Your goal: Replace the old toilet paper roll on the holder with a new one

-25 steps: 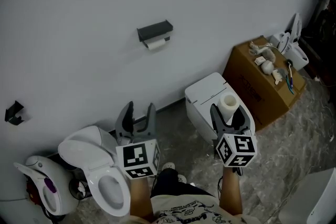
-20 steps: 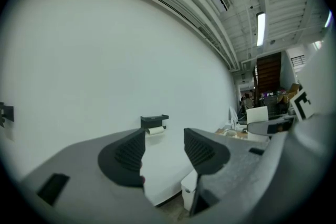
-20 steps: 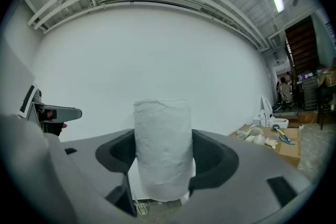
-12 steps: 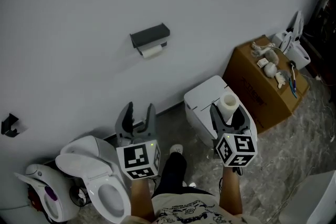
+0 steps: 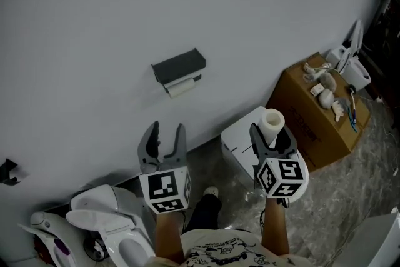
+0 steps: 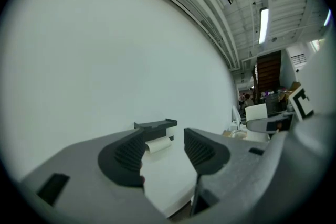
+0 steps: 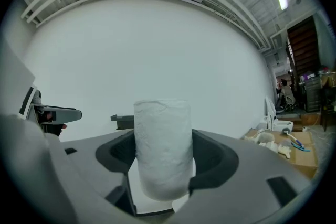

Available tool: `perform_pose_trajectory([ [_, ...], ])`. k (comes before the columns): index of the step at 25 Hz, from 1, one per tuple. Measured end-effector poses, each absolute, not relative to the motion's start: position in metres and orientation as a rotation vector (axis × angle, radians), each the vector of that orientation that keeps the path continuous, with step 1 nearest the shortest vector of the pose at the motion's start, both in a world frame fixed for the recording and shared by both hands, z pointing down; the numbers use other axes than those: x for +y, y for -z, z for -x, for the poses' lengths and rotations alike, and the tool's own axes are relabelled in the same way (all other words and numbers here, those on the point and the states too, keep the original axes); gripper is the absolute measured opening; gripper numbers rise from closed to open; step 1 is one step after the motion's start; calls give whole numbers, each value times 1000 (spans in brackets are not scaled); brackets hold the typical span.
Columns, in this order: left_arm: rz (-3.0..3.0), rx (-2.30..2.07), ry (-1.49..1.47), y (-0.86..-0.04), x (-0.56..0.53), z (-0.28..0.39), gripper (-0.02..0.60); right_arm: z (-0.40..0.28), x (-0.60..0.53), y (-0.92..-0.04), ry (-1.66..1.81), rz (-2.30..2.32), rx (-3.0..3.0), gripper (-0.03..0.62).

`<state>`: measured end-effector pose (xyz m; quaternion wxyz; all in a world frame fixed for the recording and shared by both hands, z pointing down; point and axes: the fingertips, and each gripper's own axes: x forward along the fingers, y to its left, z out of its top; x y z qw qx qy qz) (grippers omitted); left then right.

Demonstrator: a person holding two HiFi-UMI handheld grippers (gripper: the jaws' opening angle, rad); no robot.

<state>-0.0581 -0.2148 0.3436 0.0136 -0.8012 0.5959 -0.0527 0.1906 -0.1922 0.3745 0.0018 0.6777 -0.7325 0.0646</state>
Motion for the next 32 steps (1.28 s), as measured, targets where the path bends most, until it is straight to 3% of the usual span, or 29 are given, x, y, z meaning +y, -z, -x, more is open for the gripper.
perform_pose_trajectory([
  [15, 2458, 1831, 182, -331, -345, 66, 215, -177, -328, -363, -169, -2109, -2322, 318],
  [32, 2391, 1921, 253, -334, -384, 65, 215, -174, -392, -364, -200, -1989, -2396, 318],
])
